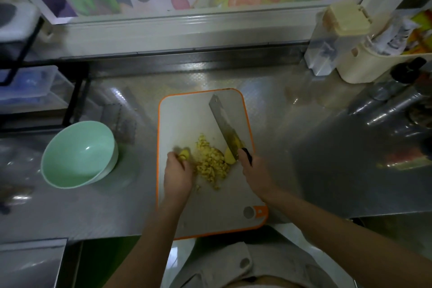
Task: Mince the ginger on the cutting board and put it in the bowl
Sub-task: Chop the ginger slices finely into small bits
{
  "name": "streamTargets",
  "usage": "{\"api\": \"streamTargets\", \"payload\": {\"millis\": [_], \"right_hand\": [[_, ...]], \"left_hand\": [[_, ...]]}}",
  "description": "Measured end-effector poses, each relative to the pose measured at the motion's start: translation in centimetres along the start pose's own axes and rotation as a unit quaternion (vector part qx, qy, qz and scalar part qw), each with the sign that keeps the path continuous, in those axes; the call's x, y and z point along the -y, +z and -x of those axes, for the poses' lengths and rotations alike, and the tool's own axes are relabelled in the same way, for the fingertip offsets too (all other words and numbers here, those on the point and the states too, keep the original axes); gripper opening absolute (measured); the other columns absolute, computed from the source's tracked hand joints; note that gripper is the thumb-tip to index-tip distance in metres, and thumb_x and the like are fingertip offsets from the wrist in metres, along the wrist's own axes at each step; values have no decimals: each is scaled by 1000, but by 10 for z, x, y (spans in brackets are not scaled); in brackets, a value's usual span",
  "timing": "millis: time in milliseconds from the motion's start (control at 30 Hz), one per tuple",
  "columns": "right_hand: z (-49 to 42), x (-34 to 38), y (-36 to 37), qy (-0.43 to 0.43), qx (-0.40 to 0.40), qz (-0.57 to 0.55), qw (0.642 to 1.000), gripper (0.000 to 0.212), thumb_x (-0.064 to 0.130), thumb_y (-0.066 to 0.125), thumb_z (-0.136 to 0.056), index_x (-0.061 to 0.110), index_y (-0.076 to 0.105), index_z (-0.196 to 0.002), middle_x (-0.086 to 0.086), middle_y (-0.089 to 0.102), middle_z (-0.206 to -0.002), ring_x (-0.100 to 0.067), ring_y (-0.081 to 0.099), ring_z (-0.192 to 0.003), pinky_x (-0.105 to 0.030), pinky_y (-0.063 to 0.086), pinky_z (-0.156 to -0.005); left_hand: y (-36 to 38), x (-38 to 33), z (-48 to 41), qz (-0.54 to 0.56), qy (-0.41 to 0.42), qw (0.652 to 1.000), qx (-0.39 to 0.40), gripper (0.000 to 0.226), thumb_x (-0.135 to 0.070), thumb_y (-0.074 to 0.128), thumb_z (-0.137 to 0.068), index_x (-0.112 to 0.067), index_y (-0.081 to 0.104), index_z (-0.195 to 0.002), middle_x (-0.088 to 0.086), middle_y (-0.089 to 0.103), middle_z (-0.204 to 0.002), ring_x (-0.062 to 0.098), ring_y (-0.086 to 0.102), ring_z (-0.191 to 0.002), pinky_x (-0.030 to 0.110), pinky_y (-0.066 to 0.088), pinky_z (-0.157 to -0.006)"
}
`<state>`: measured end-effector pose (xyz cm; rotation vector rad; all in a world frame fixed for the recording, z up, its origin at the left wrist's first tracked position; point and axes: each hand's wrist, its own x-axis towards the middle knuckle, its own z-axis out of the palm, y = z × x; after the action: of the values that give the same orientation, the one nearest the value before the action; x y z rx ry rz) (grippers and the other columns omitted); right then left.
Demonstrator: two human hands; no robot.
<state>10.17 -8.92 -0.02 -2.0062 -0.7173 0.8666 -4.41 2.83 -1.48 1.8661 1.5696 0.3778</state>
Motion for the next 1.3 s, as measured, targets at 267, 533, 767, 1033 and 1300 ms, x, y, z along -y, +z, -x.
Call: {"api": "streamTargets", "payload": {"millis": [267, 533, 767, 1033, 1300], "right_hand": [[1, -2, -6, -7, -12, 24, 1000, 44, 46, 35, -96, 17, 43, -64, -9, 44, -57, -20, 42, -47, -34, 33, -50], [3, -4, -13, -15, -31, 24, 999, 41, 42, 37, -97, 25, 43, -61, 0, 44, -51, -15, 42, -44, -35, 37, -51], [7, -3, -17, -25, -42, 19, 999, 41, 39, 38, -98, 24, 42, -60, 2, 43, -51, -6, 40, -40, -30, 34, -49], [9, -3, -20, -12, -31, 10, 999, 43, 39, 37, -98, 21, 41, -59, -2, 42, -53, -14, 39, -44, -31, 32, -50], [8, -4, -20, -6, -36, 22, 999, 42, 39, 36, -98, 25, 43, -59, -1, 45, -53, -14, 43, -45, -32, 36, -51]], "left_hand": [[3, -14, -19, -174, 218, 959, 53, 34, -22, 41, -87, -14, 61, -113, 14, 57, -112, 37, 49, -104, 42, 38, -84], [16, -31, -32, -287, 391, 843, 233, 37, -32, 33, -98, -23, 57, -124, -9, 52, -133, 14, 26, -139, 28, 17, -106], [8, -37, -38, -307, 402, 844, 180, 43, -34, 25, -92, -21, 64, -106, 2, 68, -99, 25, 53, -103, 28, 25, -84], [16, -66, -48, -405, 364, 805, 236, 29, -27, 46, -93, -30, 54, -121, 4, 46, -122, 25, 36, -119, 32, 25, -93], [21, -61, -48, -455, 345, 767, 293, 21, -25, 53, -89, -22, 56, -109, 8, 42, -124, 29, 32, -121, 34, 27, -94]]}}
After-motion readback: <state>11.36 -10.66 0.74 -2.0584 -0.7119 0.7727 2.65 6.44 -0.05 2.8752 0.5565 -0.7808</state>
